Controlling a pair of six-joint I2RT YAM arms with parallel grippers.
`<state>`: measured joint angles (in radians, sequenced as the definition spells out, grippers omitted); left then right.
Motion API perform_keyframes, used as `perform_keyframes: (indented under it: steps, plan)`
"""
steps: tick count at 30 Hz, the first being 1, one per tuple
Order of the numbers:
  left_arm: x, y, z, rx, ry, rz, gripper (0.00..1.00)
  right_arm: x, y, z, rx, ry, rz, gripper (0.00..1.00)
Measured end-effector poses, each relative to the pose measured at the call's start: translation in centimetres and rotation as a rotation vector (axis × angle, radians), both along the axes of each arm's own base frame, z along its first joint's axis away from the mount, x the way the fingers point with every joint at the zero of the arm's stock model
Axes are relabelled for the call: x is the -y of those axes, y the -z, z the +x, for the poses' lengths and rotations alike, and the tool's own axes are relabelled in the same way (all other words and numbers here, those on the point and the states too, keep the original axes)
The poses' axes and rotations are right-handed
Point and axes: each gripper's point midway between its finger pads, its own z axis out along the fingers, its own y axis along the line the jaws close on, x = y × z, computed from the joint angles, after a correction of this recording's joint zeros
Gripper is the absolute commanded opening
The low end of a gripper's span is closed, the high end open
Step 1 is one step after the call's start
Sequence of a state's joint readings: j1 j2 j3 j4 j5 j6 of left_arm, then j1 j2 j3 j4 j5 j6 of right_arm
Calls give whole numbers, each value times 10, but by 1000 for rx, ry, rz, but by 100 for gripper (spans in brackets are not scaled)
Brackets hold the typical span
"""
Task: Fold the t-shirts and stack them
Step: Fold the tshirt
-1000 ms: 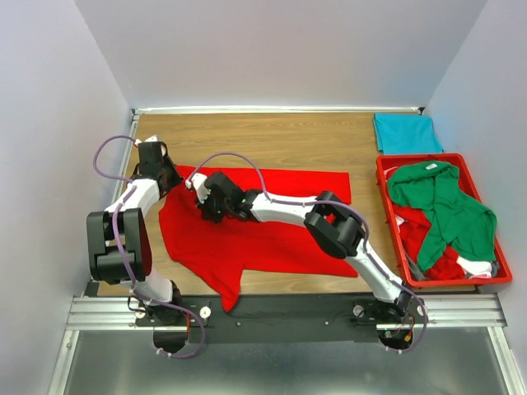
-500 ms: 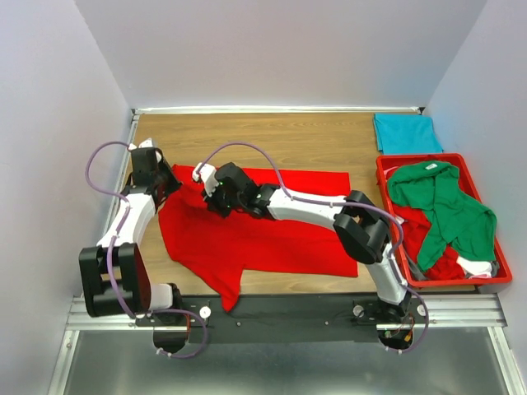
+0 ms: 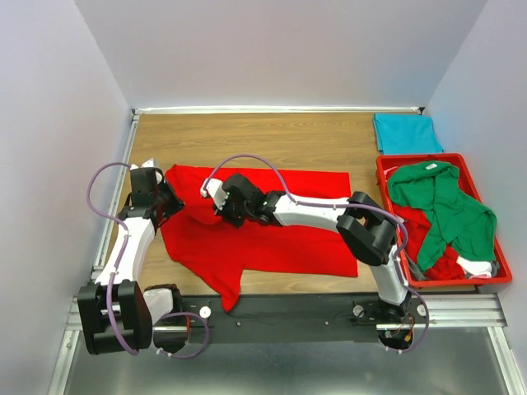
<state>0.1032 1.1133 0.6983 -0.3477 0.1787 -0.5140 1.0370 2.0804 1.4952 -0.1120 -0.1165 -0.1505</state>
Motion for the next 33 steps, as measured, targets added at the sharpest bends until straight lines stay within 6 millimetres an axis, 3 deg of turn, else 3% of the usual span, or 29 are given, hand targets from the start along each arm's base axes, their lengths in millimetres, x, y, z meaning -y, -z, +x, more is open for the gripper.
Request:
perform_keyframes:
  steps: [7, 18, 33]
  plan:
    - [5, 12, -17, -64, 14, -21, 1, 12, 10, -1, 10, -10, -43, 1]
    - [18, 15, -32, -89, 66, -72, 1, 27, 4, 8, 47, -4, -63, 1]
    - [29, 27, -47, -148, 138, -102, 5, 46, 24, 3, 45, -26, -150, 1]
